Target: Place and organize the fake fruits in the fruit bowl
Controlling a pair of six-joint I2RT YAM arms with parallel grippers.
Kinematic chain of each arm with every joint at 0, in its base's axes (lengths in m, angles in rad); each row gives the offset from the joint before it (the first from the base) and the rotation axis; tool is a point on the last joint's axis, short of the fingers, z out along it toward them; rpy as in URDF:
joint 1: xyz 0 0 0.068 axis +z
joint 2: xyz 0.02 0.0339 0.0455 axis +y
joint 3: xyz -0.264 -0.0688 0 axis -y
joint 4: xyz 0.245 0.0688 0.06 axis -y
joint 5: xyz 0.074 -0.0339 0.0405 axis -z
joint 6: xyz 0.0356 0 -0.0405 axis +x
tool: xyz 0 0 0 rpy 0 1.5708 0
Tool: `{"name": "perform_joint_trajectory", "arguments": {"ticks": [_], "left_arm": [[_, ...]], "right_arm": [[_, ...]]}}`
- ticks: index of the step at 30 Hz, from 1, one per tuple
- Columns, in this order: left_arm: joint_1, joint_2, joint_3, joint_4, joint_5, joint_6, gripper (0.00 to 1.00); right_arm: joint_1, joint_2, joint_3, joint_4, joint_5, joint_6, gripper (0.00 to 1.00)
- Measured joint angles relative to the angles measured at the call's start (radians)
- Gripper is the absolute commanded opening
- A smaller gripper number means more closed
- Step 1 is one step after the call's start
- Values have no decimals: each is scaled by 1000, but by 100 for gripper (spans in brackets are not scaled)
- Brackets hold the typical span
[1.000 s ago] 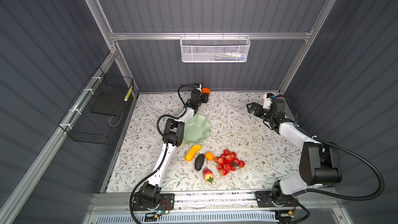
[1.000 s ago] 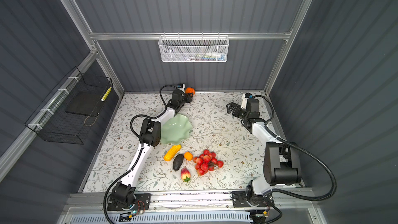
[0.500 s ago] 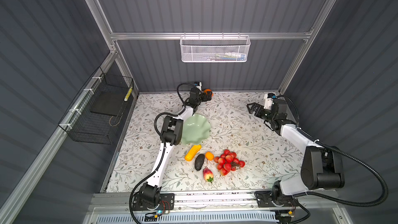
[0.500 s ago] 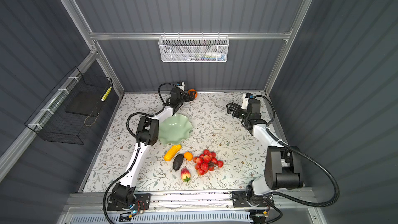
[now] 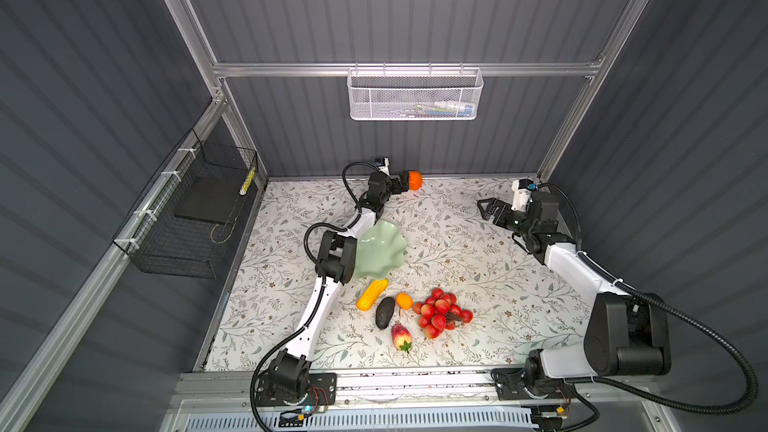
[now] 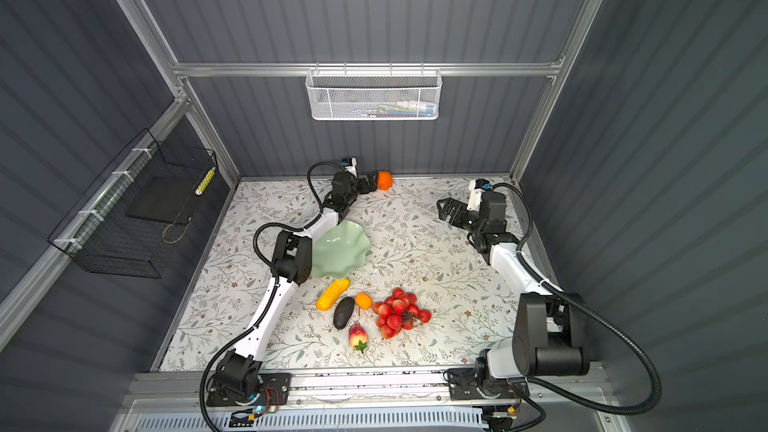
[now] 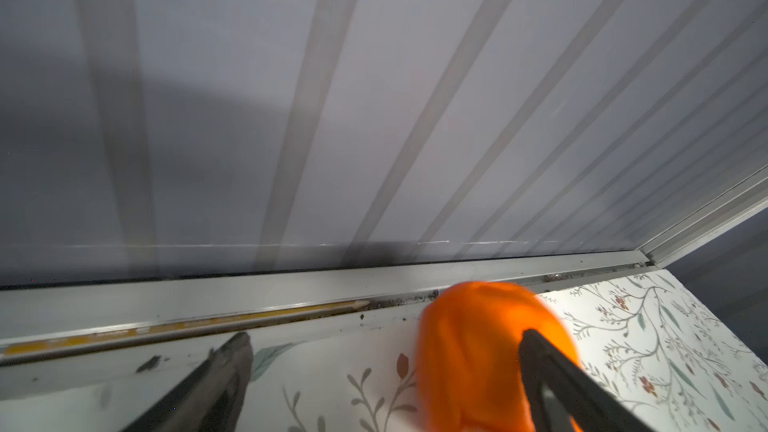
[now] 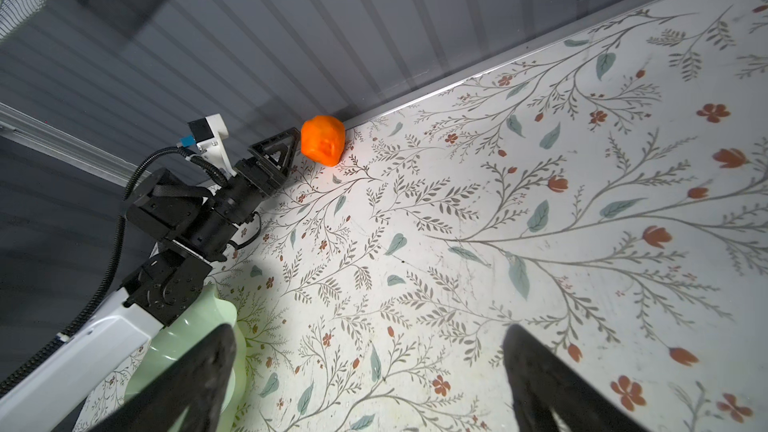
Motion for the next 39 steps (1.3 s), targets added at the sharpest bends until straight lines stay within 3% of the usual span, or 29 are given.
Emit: {"name": "perform_joint_trajectory", "arguments": {"ticks": [7,11,16,27,34,39], "left_arm": [[-47,7,0,18,34,8,100],[-66,-4,-38,51,75,-2,100],[-66,-125,-232,84,100,-1,100],[-58,-331,-405,112,137,13,100],[-48,-597,-643,146,76,84,100],[-34,-756,-823,200,27,92,100]], "right_arm": [[0,23,-5,5,-6,18,99],[0,109,53,-29,18,34,99],[6,319,322,-113,69,32,99],[109,766,944,-312,135,-21,99],[166,1011,1299,-418,142,-14,99],[190,1140,1462,-455,143,20,99]]}}
